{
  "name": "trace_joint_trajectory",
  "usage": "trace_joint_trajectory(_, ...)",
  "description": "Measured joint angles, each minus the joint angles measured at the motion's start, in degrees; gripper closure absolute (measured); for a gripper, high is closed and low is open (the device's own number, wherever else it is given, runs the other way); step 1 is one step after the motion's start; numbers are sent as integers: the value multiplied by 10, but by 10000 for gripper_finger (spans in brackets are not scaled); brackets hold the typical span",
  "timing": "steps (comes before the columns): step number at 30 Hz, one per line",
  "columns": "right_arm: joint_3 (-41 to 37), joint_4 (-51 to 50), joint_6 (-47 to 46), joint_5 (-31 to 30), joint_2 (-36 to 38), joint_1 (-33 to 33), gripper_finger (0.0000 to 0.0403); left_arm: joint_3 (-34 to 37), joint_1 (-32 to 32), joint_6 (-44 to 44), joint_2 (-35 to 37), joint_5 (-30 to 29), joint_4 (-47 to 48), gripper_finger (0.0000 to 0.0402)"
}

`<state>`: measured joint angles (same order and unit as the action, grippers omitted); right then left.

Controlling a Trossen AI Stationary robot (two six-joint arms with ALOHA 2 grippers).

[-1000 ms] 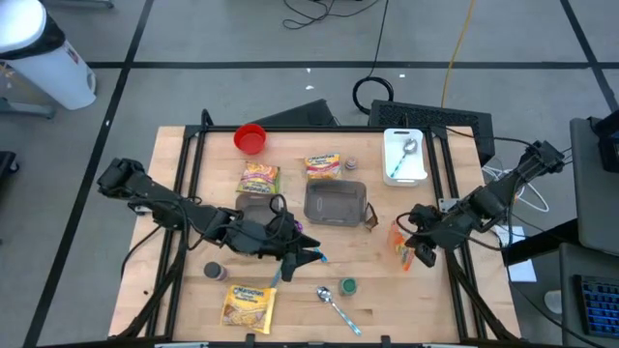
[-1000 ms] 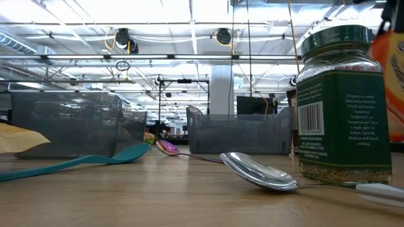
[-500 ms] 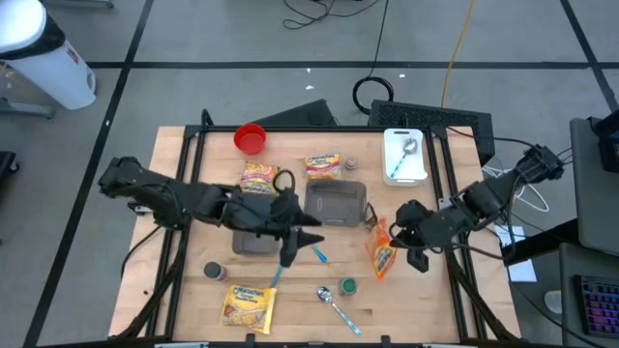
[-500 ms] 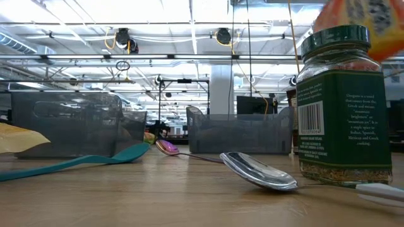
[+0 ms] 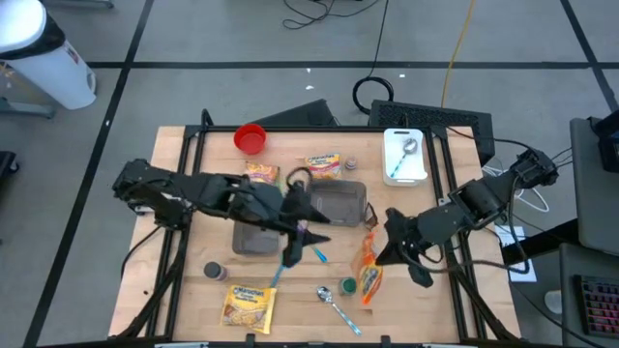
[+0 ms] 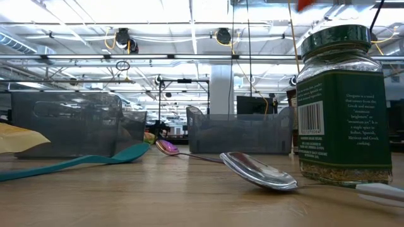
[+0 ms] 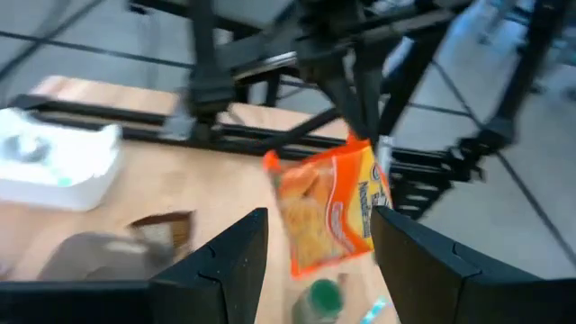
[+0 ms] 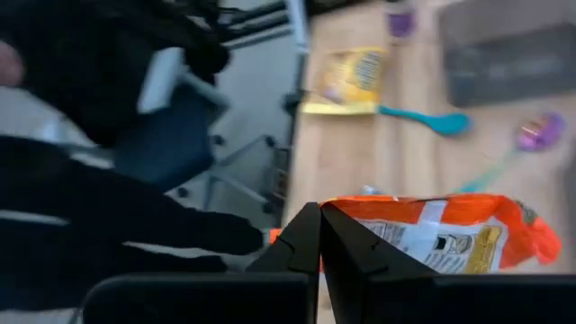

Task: Pick & Place Food Item
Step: Put the orange noodle pack into the left black bin

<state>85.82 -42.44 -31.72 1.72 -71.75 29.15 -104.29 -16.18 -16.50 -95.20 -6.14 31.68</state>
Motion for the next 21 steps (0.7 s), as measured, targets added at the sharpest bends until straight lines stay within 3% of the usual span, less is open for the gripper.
trace_joint_trajectory(10,2,53,26,103,-37,-14,403,-199,21,-4,-154,197,51,195)
trace_joint_trajectory(14,2,75,33,104,-38,-14,403,-242,28,-5,-189,227,95,195)
trace_joint_trajectory(21,2,121,43,116,-37,-13,403,-245,40,-1,-194,241,72,195)
